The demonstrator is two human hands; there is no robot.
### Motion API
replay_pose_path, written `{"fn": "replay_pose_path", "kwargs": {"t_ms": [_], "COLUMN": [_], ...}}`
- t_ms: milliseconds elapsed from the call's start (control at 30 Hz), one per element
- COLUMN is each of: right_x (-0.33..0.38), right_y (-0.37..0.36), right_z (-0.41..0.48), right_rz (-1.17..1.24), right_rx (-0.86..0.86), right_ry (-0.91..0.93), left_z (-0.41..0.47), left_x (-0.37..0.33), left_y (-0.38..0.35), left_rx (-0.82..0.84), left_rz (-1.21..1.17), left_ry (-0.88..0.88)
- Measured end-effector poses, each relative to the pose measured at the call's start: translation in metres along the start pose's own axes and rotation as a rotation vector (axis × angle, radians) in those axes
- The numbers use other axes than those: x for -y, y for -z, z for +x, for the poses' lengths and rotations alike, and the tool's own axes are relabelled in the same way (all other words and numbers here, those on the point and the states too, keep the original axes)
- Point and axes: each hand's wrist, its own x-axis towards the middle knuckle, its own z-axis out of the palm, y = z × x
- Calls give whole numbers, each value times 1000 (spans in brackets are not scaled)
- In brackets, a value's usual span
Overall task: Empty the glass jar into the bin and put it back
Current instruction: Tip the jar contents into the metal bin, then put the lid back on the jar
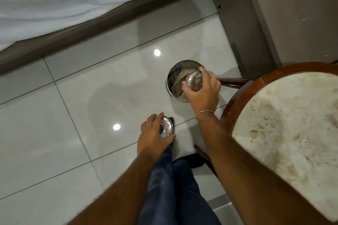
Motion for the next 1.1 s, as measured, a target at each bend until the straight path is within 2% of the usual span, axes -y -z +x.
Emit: {"fn": "replay_pose_path", "kwargs": {"t_ms": [133, 267, 367, 467, 533, 667, 733, 800, 933, 1100], "right_x": [6, 19, 12, 0, 4, 6, -4, -17, -37, -72], "right_y": [2, 18, 8, 1, 9, 47, 74, 96, 139, 175], "right_z": [3, 19, 10, 7, 15, 10, -1, -14, -43, -73], "right_rz": [48, 176, 111, 88, 313, 1183, 1403, 1512, 1551, 1549], "right_rx": [63, -81, 61, 60, 96, 331, 397, 399, 372, 333], "right_ry": [-22, -43, -119, -169, -249, -768, -867, -901, -922, -849], "left_z": [2, 5, 2, 1, 4, 8, 6, 0, -13, -27], "left_x": [3, 0, 1, -6, -10, -34, -58, -85, -136, -201], "left_y": [-5, -7, -7, -5, -4, 9, 24, 39, 57, 37], "left_rx": [-20, -27, -15, 4, -28, -144, -256, -287, -101, 209], "left_rz": [15, 22, 53, 41, 12, -169, -320, -457, -467, -214], "left_ry": [-12, -23, -34, -53, -69, -113, -138, -138, -337, -643]}}
